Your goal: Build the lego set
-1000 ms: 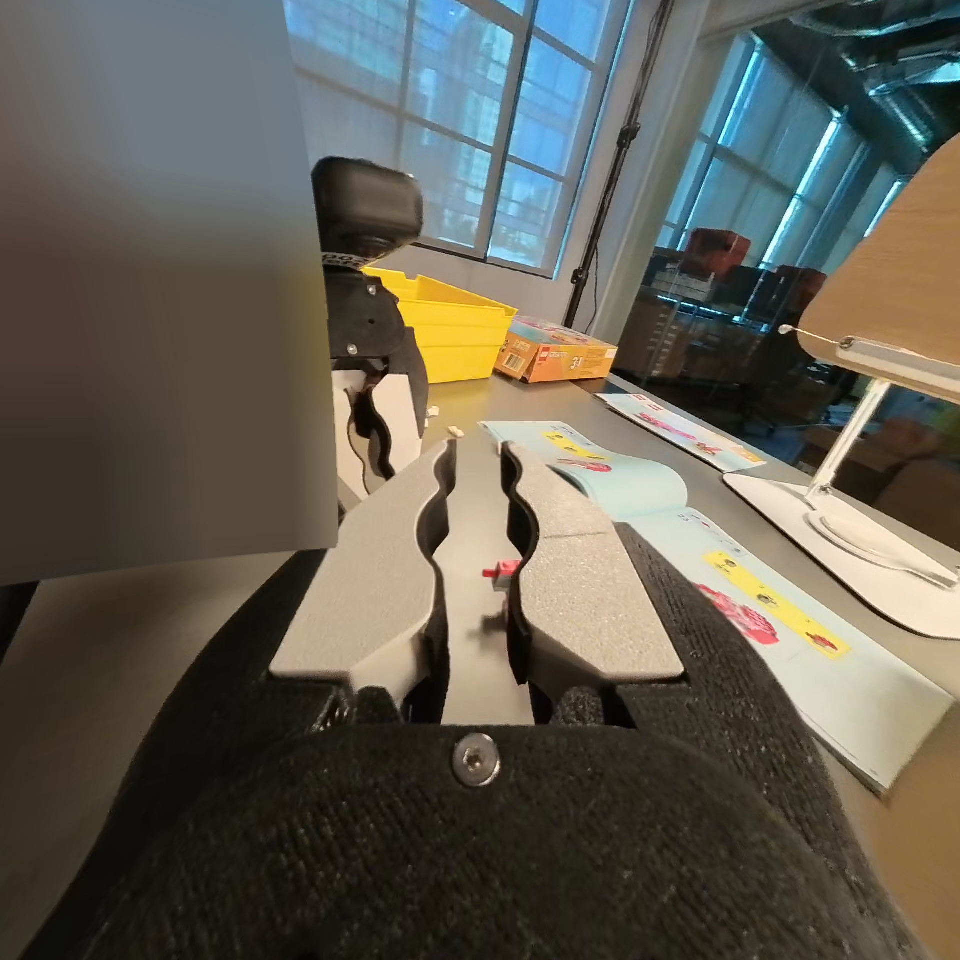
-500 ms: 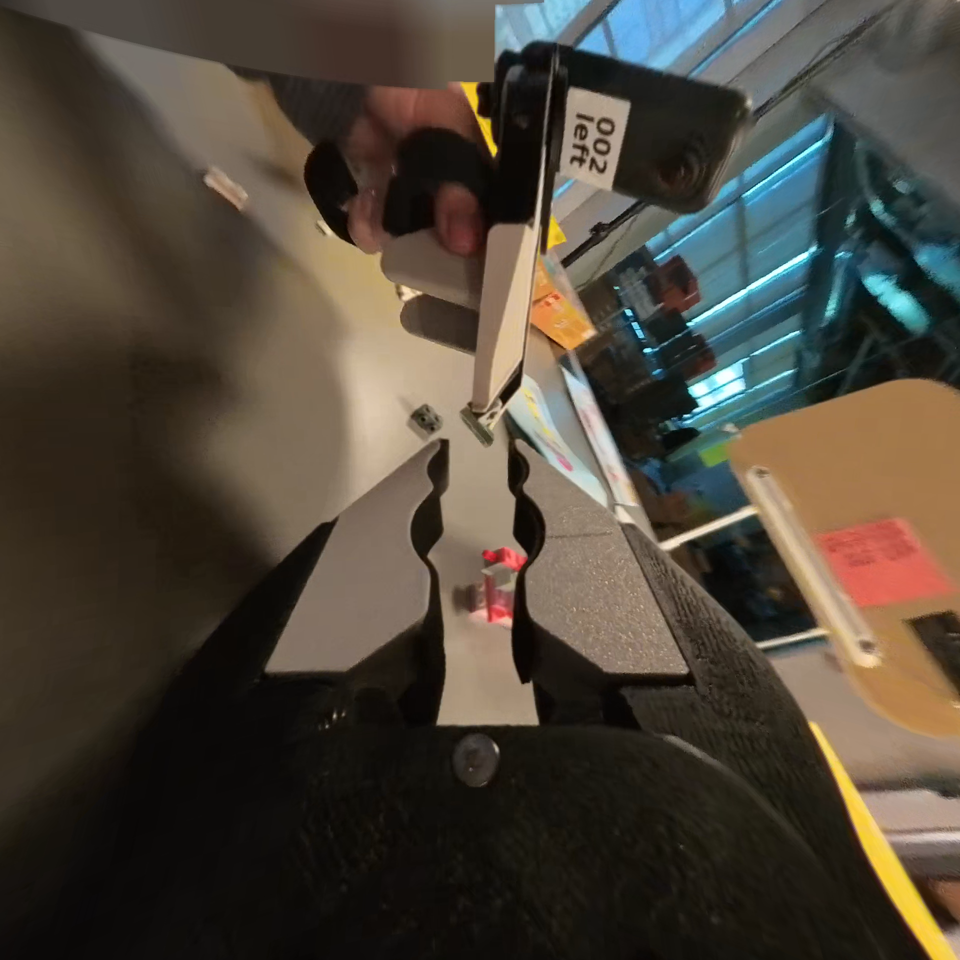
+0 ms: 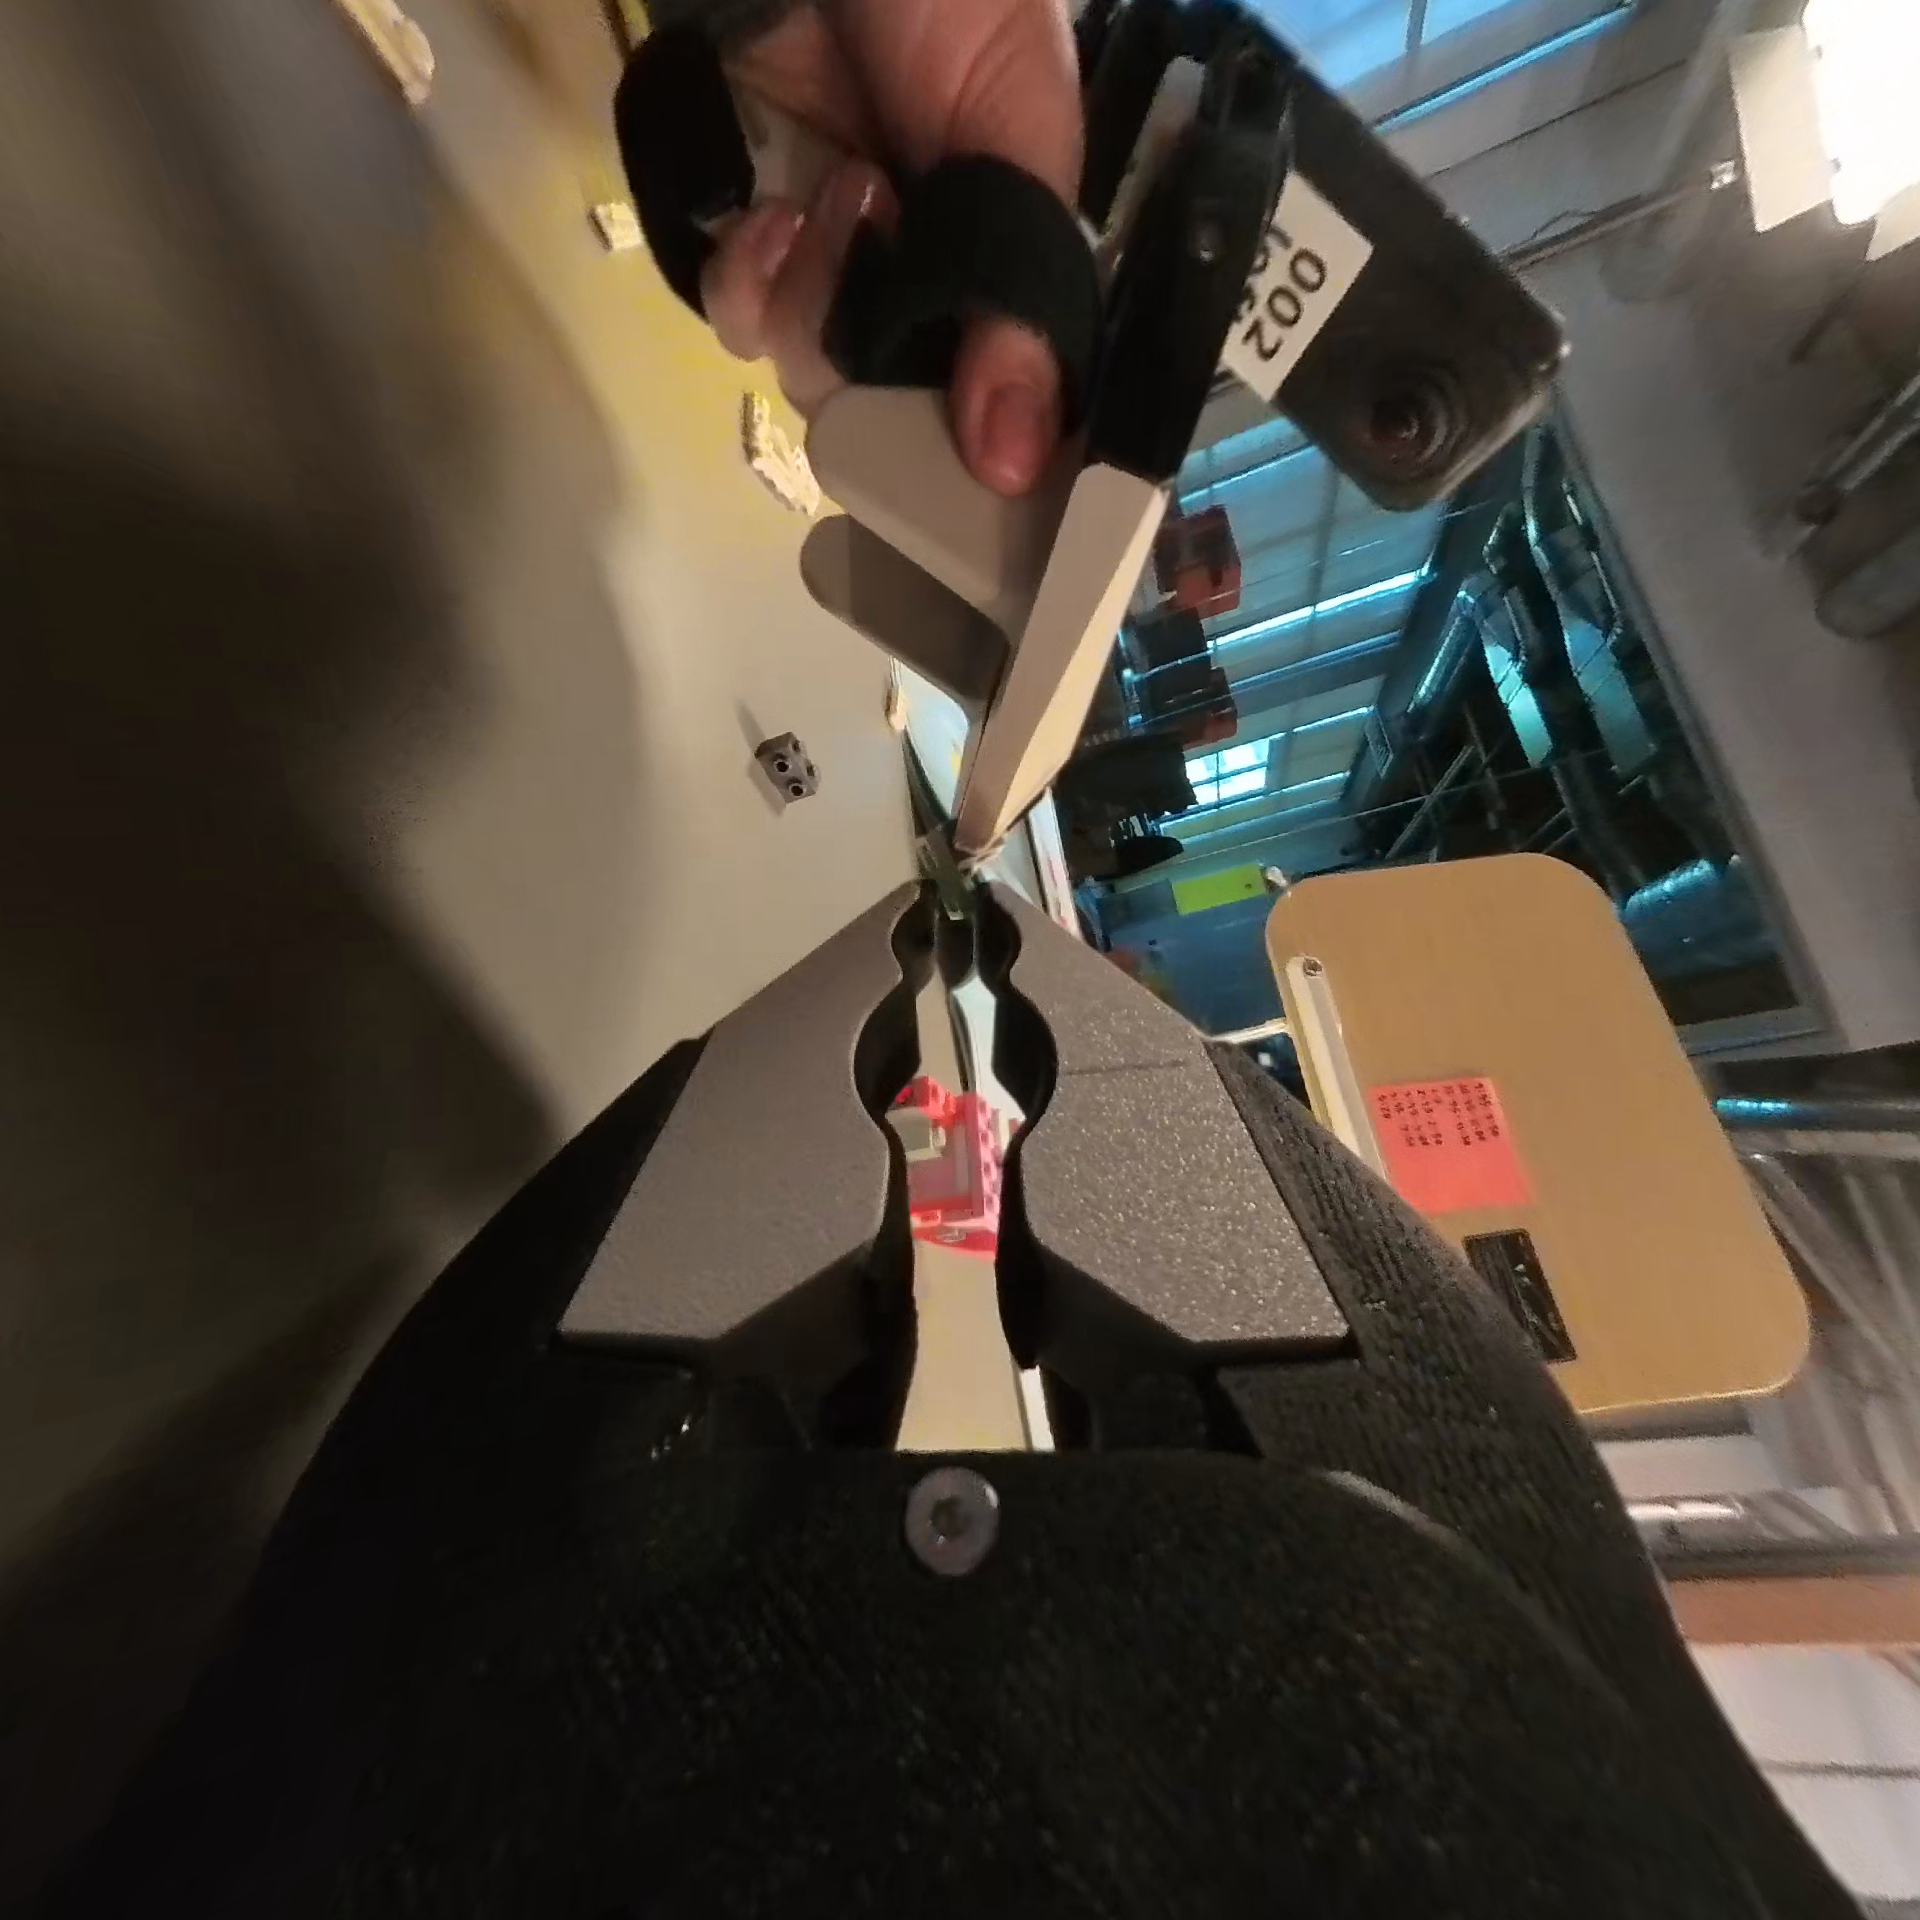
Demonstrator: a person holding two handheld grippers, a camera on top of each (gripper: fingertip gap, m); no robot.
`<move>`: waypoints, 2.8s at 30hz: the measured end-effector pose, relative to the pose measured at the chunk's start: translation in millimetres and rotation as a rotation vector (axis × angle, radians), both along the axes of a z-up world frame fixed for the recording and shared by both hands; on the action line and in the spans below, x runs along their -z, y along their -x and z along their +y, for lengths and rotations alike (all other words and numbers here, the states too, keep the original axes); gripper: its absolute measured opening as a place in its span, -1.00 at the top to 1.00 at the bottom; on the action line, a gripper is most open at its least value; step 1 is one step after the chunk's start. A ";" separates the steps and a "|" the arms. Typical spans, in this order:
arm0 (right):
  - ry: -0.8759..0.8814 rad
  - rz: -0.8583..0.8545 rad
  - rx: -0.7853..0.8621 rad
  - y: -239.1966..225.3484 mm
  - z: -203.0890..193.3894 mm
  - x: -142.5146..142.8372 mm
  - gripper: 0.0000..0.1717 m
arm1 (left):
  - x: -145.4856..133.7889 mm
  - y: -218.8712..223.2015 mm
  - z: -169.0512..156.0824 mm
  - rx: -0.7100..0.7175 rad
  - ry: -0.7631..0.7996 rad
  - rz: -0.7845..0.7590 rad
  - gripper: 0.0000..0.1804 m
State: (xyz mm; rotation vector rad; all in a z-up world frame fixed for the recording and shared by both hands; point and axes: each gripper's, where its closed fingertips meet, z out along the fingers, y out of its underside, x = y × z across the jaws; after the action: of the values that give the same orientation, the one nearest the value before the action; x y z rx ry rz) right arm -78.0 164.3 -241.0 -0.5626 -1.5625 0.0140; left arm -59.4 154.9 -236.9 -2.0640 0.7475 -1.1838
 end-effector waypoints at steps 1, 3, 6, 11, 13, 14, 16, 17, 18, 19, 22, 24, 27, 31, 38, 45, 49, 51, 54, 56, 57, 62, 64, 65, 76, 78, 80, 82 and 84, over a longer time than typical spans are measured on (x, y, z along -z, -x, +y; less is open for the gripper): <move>-0.013 -0.010 0.011 0.3 1.0 1.0 0.95 | 1.1 0.3 0.7 -0.006 -0.004 0.015 0.92; -0.031 -0.015 0.042 0.7 4.0 0.9 0.96 | 0.1 1.1 4.1 -0.031 -0.021 0.025 0.92; -0.013 -0.030 0.089 0.1 10.1 3.1 0.97 | -11.0 4.6 11.0 -0.077 -0.054 -0.016 0.83; 0.024 -0.050 0.126 -1.1 16.1 6.8 0.97 | -14.1 17.9 21.7 -0.129 -0.101 0.016 0.98; 0.018 -0.056 0.126 -0.8 15.8 7.7 0.97 | -16.1 12.0 16.7 -0.089 -0.105 0.009 0.91; 0.016 -0.058 0.124 -0.5 15.2 8.0 0.97 | -14.4 9.7 14.9 -0.072 -0.110 0.024 0.88; 0.011 -0.061 0.120 -0.3 14.3 8.6 0.97 | -7.8 6.9 12.8 -0.047 -0.125 0.081 0.87; 0.010 -0.062 0.119 -0.2 13.9 8.8 0.97 | -4.8 5.5 11.7 -0.034 -0.129 0.104 0.87; 0.011 -0.065 0.118 -0.3 13.7 9.2 0.97 | -2.8 4.4 11.0 -0.023 -0.131 0.119 0.86; 0.010 -0.067 0.117 -0.4 13.5 9.5 0.97 | -1.9 4.1 11.3 -0.020 -0.132 0.126 0.86; 0.007 -0.064 0.111 -0.3 12.3 8.9 0.97 | -1.8 5.0 11.5 -0.005 -0.134 0.131 0.90; 0.002 -0.061 0.109 -0.3 11.8 8.1 0.97 | -0.9 7.0 13.6 -0.010 -0.140 0.141 0.88; 0.001 -0.056 0.102 -0.4 10.4 7.2 0.97 | -2.1 6.4 12.3 0.007 -0.138 0.130 0.84; 0.000 -0.057 0.096 -0.3 9.1 7.4 0.98 | 2.9 4.2 9.3 0.035 -0.129 0.158 0.90; 0.013 -0.046 0.158 -0.6 14.1 5.1 0.98 | 1.6 4.8 14.3 -0.009 -0.150 0.157 0.92; 0.044 -0.025 0.215 -2.2 20.8 1.8 0.98 | -1.8 4.0 21.5 -0.101 -0.161 0.168 0.92; 0.061 -0.030 0.235 -4.1 24.6 2.8 0.98 | -1.0 2.6 26.0 -0.160 -0.170 0.166 0.92; 0.062 -0.034 0.240 -4.6 25.5 3.5 0.98 | 0.0 2.2 27.4 -0.194 -0.180 0.160 0.91; 0.058 -0.043 0.232 -3.7 24.6 5.3 0.98 | 1.6 3.0 26.9 -0.215 -0.196 0.167 0.92; 0.077 -0.049 0.202 -0.8 21.4 8.7 0.97 | 3.3 4.7 25.2 -0.208 -0.203 0.184 0.92; 0.115 -0.052 0.169 1.7 18.6 12.6 0.97 | 6.4 6.6 23.3 -0.196 -0.202 0.207 0.92; 0.274 -0.066 0.137 -1.6 23.7 21.8 0.69 | 19.7 19.9 16.3 -0.209 -0.188 0.273 0.92; 0.328 -0.022 0.179 -9.9 38.5 16.7 0.65 | 26.1 25.3 12.9 -0.222 -0.191 0.330 0.92; 0.357 0.001 0.207 -14.1 46.8 14.3 0.64 | 28.7 25.1 10.2 -0.217 -0.193 0.347 0.92; 0.583 0.363 0.216 -42.1 77.6 -32.5 0.66 | 51.6 22.9 -2.9 -0.126 -0.199 0.445 0.92; 0.604 0.392 0.212 -45.0 79.5 -36.0 0.68 | 53.1 23.3 -3.9 -0.119 -0.199 0.455 0.92; 0.605 0.395 0.211 -45.4 79.4 -36.4 0.68 | 54.4 23.5 -4.6 -0.111 -0.200 0.463 0.92; 0.596 0.384 0.211 -44.2 78.2 -35.3 0.71 | 54.3 23.4 -5.1 -0.103 -0.203 0.469 0.92; 0.567 0.394 0.208 -45.1 76.3 -38.8 0.78 | 54.4 23.2 -5.8 -0.090 -0.216 0.484 0.92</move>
State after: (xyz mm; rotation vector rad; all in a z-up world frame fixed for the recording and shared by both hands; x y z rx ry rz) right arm -32.8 240.6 -202.3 -1.0944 -1.0994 0.3969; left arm -82.6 149.1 -291.3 -2.1908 0.9432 -0.5248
